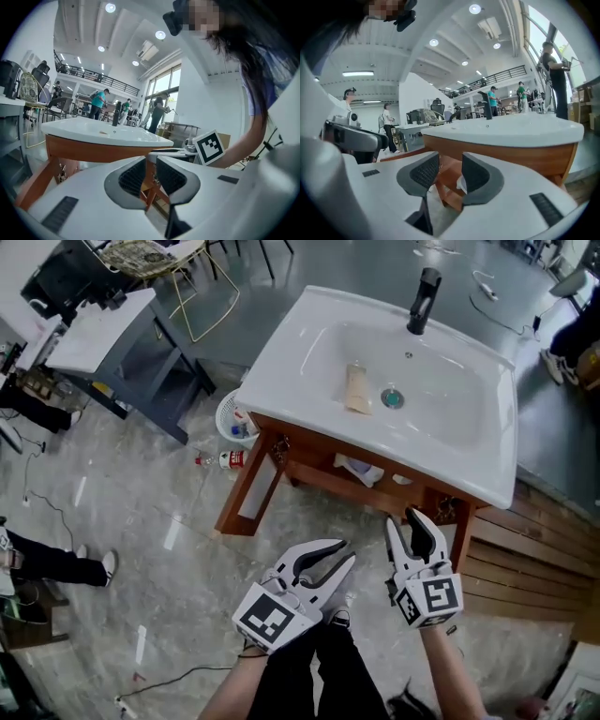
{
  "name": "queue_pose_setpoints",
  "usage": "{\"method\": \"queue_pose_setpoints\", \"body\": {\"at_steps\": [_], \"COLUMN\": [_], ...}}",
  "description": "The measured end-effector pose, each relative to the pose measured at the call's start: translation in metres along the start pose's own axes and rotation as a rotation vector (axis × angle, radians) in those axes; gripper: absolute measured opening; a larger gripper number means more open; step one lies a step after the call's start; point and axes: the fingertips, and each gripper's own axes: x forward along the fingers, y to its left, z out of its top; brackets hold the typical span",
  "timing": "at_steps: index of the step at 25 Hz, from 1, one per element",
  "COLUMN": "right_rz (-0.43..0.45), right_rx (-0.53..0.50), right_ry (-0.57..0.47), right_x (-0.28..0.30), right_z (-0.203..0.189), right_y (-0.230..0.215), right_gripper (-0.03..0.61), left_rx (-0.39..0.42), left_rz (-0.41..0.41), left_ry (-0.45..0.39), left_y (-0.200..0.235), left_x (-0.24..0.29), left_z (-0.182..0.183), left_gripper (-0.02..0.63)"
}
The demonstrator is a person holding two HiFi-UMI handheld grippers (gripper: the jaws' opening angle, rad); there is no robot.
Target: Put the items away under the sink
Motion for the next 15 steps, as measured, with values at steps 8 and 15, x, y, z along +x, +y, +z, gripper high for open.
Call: {"method": "queue_pose_setpoints", "body": {"at_steps": [8,15], "right_rz": [0.101,0.153], "right_rx": [-0.063,-0.098], "right_ry": [0.004,-0.018], "right_x": [-0.050,-0.092], "right_z": [0.080,0.132], "right_y": [0.038,0.088], "right_gripper": [0.109,0.078], "left_rx": [-0.034,-0.066], "left_rz": [0.118,0.170], "left_ry": [-0.021,-0.051], "left_y": [0.000,-0.016], "left_x": [-0.046,-0.091], "left_z": [0.055,0.099], "left_gripper": [0.066,0.066]}}
